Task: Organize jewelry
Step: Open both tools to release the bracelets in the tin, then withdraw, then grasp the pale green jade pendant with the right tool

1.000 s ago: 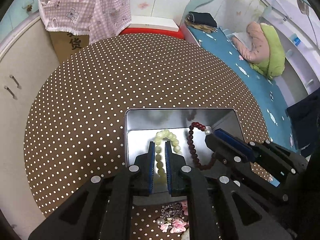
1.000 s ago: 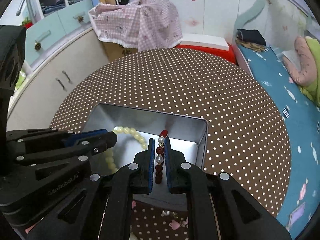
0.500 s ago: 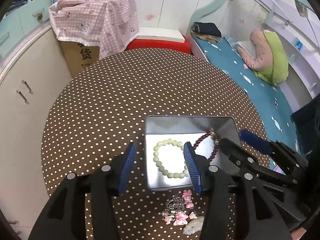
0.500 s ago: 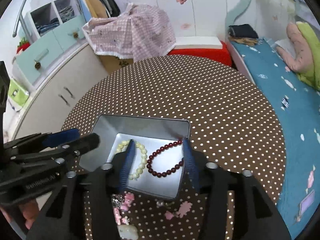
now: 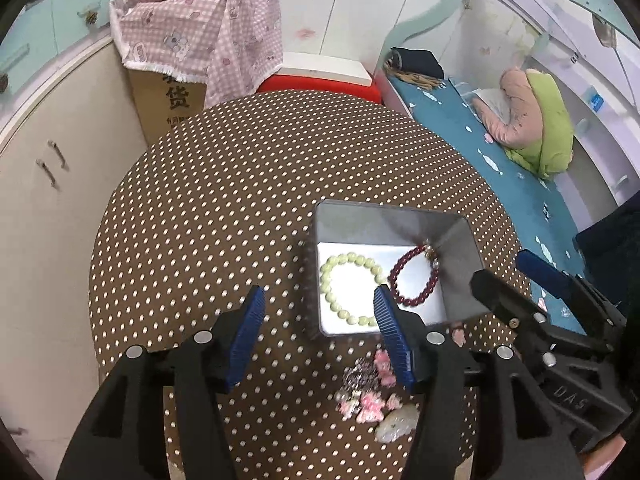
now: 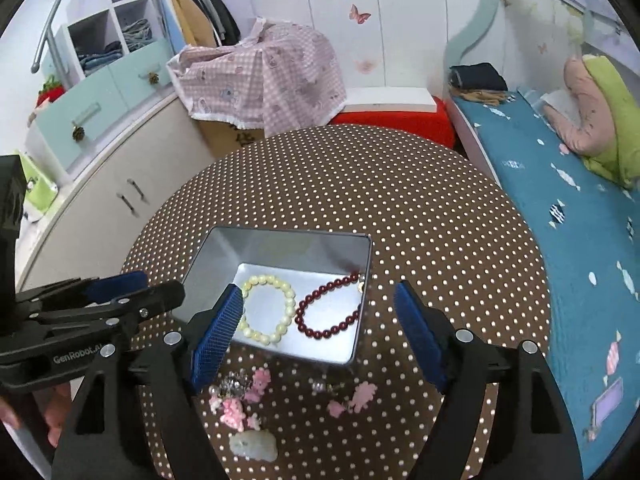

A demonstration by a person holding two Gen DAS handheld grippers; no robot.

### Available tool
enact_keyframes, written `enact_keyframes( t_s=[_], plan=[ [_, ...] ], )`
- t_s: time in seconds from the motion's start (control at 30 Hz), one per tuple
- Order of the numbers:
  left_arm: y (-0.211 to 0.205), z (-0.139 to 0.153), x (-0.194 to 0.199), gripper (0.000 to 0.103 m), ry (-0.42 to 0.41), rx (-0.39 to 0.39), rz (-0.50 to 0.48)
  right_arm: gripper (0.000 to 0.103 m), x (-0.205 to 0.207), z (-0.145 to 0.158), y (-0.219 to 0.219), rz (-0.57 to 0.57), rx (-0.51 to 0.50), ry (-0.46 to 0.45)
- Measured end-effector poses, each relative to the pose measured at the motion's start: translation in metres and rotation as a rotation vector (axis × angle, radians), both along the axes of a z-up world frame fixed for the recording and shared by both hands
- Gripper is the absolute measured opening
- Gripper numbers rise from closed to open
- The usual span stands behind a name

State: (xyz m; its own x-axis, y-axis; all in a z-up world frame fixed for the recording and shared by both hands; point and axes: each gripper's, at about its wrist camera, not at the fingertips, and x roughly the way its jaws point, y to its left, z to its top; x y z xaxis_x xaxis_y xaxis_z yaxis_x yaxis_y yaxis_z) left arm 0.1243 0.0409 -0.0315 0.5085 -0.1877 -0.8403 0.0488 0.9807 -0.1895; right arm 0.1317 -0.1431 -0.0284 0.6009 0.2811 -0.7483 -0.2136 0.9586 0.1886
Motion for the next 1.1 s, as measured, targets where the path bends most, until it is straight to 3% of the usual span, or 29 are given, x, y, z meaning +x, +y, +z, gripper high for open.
enact_keyframes(
  t_s=[0.53, 0.83, 1.1],
  plan=[
    [0.027, -0.014, -0.041, 0.055, 0.043, -0.015, 0.033, 0.076, -0.040, -0.025, -0.002, -0.004, 0.002, 0.070],
    [0.035, -0.042, -0.065, 0.055, 0.124, -0.061, -0.004, 0.076, -0.070, -0.055, 0.016, 0.081, 0.006, 0.169],
    [0.041, -0.060, -0.081, 0.055, 0.153, -0.043, 0.007, 0.076, -0.085, -0.080, 0.037, 0.123, -0.014, 0.226]
  ],
)
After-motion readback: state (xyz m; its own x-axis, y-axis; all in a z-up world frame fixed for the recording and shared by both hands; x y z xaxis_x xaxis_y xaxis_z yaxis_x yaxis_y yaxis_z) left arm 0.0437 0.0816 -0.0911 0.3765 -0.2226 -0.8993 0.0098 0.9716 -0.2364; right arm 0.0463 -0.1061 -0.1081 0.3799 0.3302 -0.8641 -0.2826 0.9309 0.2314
